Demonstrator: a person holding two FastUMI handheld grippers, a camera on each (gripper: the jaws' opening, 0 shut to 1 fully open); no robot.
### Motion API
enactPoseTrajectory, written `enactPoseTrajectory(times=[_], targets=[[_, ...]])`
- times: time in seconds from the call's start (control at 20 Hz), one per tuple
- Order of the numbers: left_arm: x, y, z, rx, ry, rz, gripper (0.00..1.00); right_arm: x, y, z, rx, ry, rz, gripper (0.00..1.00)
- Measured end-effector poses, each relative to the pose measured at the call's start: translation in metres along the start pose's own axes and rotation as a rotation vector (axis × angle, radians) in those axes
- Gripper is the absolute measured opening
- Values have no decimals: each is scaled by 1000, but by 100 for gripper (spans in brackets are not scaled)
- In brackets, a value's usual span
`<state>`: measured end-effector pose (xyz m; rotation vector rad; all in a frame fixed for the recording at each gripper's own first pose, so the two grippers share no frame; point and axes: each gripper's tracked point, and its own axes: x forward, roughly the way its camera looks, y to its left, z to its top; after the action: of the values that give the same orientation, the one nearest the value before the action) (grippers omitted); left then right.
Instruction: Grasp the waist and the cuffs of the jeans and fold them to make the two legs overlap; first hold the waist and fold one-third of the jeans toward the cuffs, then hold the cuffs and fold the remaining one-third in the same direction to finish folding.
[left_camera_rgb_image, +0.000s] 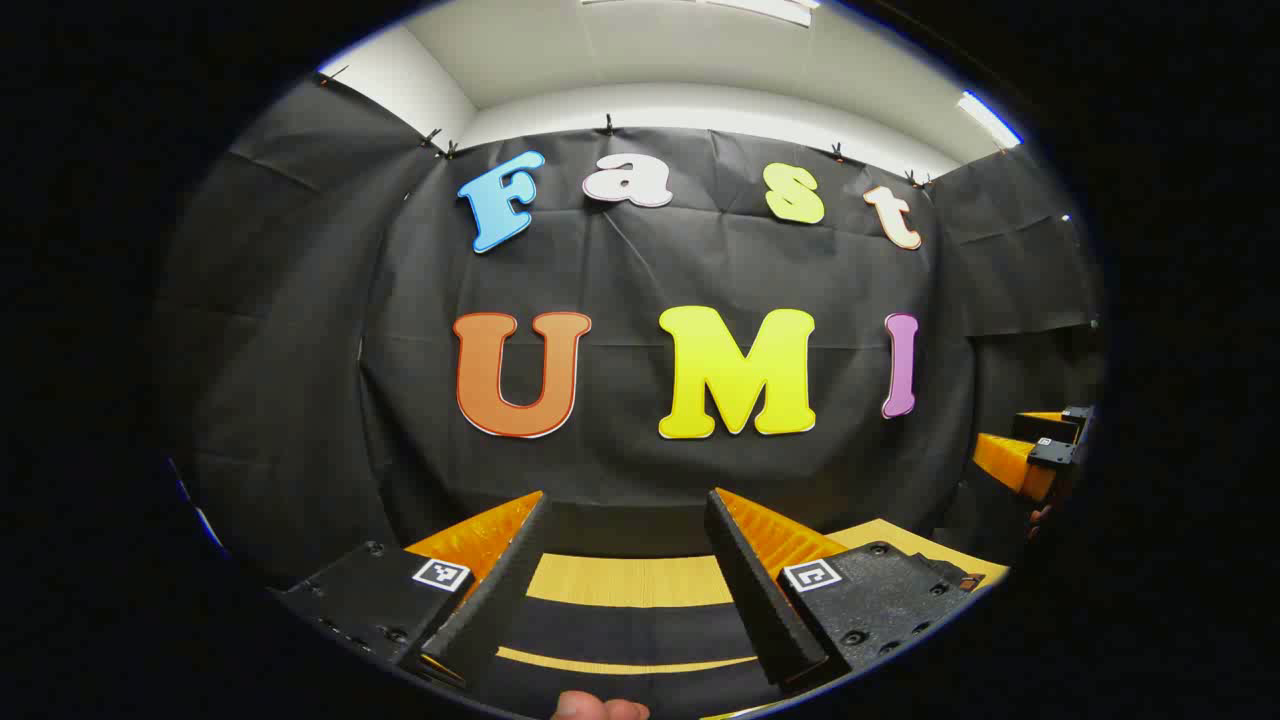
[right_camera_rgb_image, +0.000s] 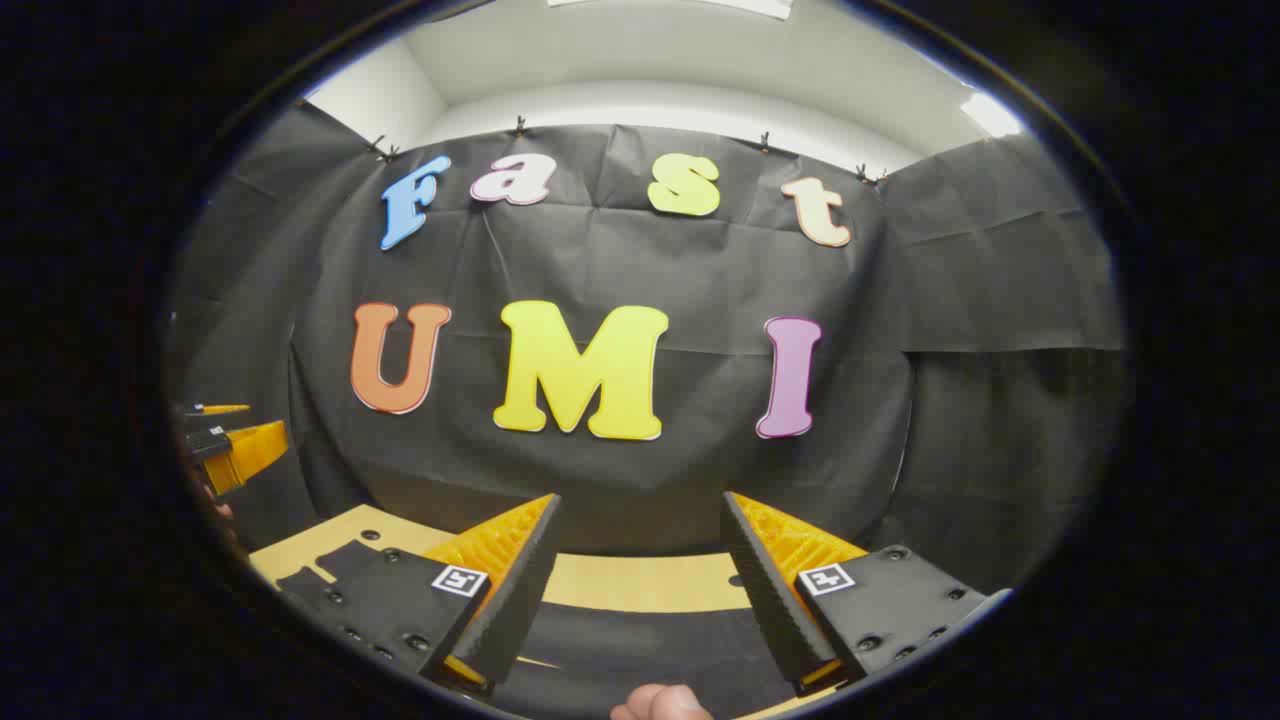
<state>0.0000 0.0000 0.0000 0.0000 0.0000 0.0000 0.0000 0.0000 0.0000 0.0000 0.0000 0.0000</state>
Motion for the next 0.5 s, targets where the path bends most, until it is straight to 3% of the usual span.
enactPoseTrajectory(times=[0.5], targets=[[5, 0, 1, 19, 3, -8, 98, 8, -3, 2, -2, -5, 4, 95]])
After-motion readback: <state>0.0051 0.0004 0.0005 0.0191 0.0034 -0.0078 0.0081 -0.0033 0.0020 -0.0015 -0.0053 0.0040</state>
